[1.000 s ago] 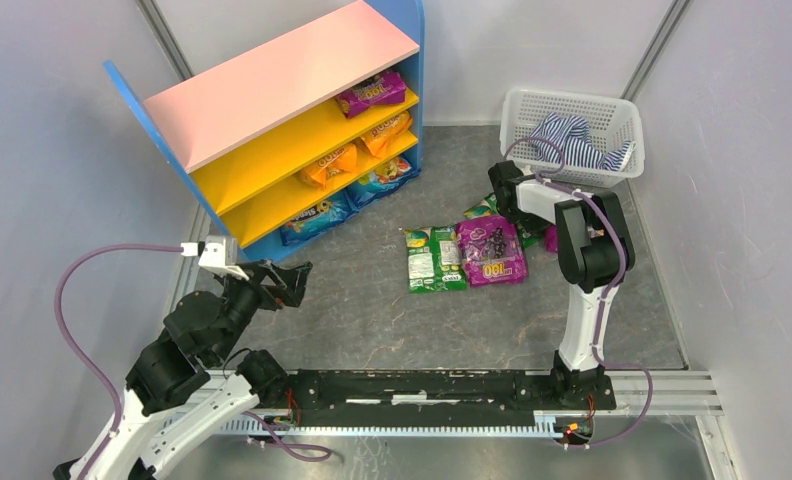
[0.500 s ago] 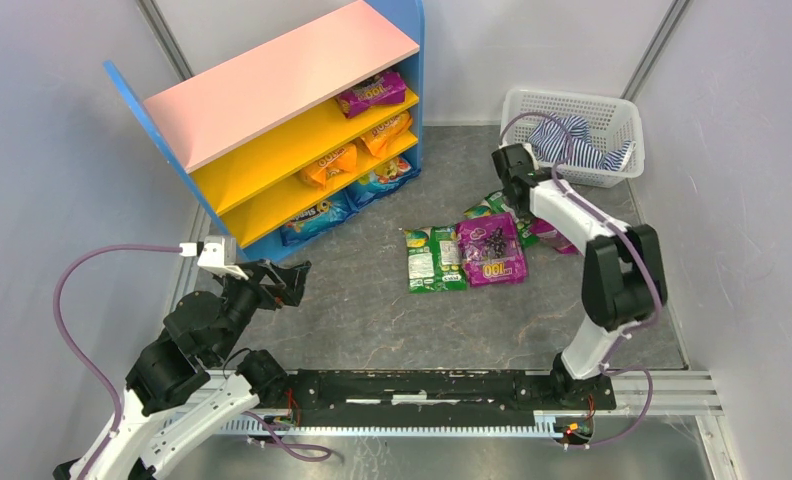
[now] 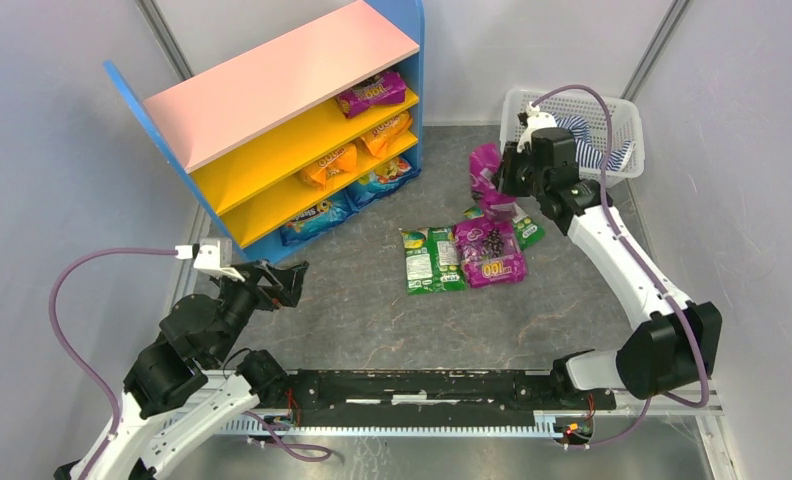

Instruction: Place and organize the candy bags onto the shelf

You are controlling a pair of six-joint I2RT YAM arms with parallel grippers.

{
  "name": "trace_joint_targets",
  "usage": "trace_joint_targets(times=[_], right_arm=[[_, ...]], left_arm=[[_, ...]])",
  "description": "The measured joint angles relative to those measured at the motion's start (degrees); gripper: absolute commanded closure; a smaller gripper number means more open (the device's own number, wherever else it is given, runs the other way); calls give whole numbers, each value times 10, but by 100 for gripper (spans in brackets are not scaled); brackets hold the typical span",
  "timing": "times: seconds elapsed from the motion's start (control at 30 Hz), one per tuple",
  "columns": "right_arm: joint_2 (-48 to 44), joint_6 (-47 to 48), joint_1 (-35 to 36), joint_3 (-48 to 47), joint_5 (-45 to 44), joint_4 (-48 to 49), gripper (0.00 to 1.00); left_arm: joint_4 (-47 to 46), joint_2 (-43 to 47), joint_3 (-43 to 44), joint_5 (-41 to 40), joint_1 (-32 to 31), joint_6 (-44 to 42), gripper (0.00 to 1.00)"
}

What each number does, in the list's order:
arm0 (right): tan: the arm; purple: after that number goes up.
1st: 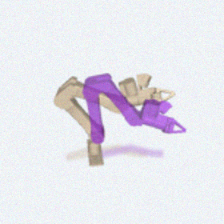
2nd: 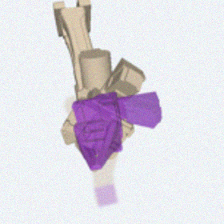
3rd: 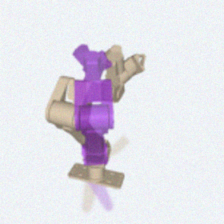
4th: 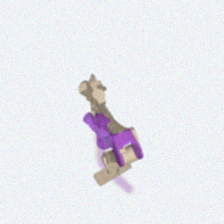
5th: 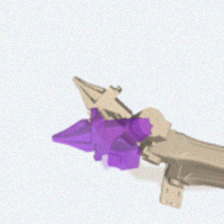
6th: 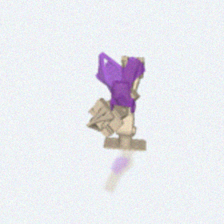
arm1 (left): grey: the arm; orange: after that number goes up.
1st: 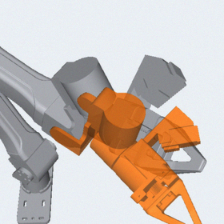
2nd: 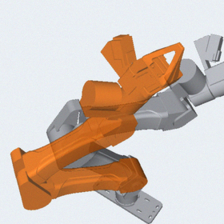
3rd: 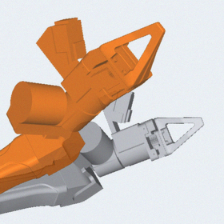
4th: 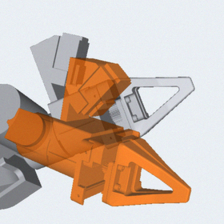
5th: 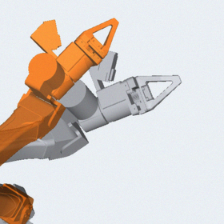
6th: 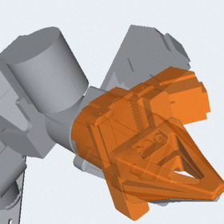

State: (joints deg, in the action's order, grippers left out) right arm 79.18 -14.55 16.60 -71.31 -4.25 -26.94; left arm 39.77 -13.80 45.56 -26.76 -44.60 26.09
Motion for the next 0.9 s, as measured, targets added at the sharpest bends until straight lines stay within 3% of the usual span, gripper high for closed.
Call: trace_joint_targets(times=[0.13, 0.27, 0.67, 0.77, 0.9], right_arm=[[-24, -129, 5, 44, 140, 128, 100], [-34, -273, 37, 117, 219, 266, 100], [-2, -539, 190, 350, 233, 533, 99], [26, -556, 202, 397, 236, 571, 93], [48, -551, 203, 431, 252, 613, 70]], left_arm=[[0, 1, 0, -1, 0, 0, 0], [0, 3, 0, -1, 0, 0, 0], [9, -28, 11, -2, 0, 4, 0], [10, -76, 20, 10, 0, 31, 0], [-20, -144, -10, 75, 0, 83, 0]])
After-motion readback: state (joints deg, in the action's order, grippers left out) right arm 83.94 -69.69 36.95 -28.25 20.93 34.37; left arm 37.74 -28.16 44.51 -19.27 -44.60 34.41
